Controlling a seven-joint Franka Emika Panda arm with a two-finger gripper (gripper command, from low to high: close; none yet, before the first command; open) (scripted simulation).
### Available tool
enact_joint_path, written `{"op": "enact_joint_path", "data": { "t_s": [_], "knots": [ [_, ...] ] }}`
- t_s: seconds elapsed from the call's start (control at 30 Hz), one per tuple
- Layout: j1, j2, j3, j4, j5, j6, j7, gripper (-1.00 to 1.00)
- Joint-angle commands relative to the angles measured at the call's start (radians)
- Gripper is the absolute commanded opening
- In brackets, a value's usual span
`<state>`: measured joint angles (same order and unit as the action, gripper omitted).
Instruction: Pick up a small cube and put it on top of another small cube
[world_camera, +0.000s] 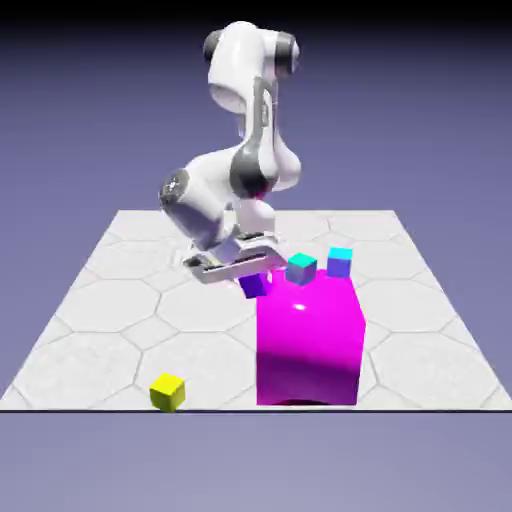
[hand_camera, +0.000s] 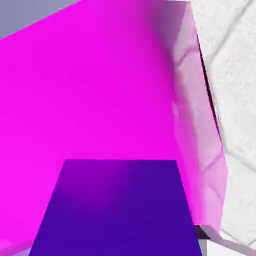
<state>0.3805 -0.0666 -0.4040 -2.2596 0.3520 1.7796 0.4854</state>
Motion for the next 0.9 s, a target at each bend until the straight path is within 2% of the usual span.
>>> {"op": "enact_joint_path", "data": {
  "t_s": [0.0,0.63,0.8,0.83,0.87],
  "knots": [
    [0.005,-0.034,0.032,-0.006,-0.042,-0.011,-0.043,-1.00],
    [0.098,-0.302,0.448,-0.141,-0.790,-0.007,-0.661,-1.00],
    [0.068,-0.262,0.412,-0.274,-0.846,0.168,-0.624,-1.00],
    [0.068,-0.262,0.412,-0.274,-0.846,0.168,-0.624,1.00],
    [0.068,-0.262,0.412,-0.274,-0.846,0.168,-0.624,1.00]
  ]
}}
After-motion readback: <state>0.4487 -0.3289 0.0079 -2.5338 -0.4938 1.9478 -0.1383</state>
